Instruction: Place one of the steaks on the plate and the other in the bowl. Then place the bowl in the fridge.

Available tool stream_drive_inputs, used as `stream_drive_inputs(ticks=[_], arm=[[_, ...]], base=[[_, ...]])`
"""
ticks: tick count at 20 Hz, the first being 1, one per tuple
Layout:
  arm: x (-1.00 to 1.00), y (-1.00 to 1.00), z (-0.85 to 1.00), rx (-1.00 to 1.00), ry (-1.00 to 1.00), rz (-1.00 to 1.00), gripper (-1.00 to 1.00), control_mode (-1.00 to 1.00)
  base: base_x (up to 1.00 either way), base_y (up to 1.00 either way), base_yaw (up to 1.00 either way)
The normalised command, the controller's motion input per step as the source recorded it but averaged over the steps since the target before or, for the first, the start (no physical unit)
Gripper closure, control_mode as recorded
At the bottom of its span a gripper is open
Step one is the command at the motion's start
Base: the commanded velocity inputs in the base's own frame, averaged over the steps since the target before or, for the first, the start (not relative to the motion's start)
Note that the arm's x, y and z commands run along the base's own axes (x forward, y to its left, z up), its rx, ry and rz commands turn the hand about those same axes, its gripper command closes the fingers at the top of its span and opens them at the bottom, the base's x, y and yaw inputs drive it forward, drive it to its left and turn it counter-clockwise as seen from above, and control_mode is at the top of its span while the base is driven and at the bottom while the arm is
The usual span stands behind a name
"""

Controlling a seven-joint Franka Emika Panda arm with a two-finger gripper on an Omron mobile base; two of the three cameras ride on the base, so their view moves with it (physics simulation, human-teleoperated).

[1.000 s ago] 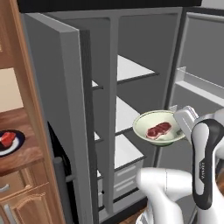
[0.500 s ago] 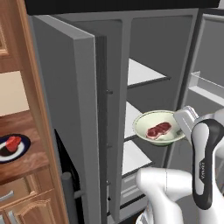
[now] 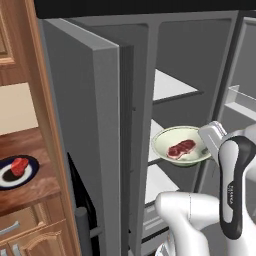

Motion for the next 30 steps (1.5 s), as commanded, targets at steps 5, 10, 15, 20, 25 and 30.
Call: stream_drive_inputs(ticks=[5, 10, 15, 20, 25, 30], arm=[[0.0, 0.0, 0.0, 0.0, 0.0, 0.0, 1.0, 1.0], [0.18, -0.01, -0.02, 0.0, -0.02, 0.0, 1.0, -1.0], [0.26, -0.07, -0.14, 0.01, -0.02, -0.1, 1.0, -1.0], [0.16, 0.14, -0.16, 0.04, 0.0, -0.41, 1.0, -1.0], [0.25, 0.31, -0.12, 0.02, 0.0, -0.35, 1.0, -1.0], [0.4, 0.04, -0.22, 0.02, 0.0, -0.06, 1.0, -1.0]], base=[[0.14, 0.0, 0.01], [0.0, 0.0, 0.0], [0.0, 0.0, 0.0], [0.0, 0.0, 0.0], [0.0, 0.0, 0.0], [0.0, 0.0, 0.0]])
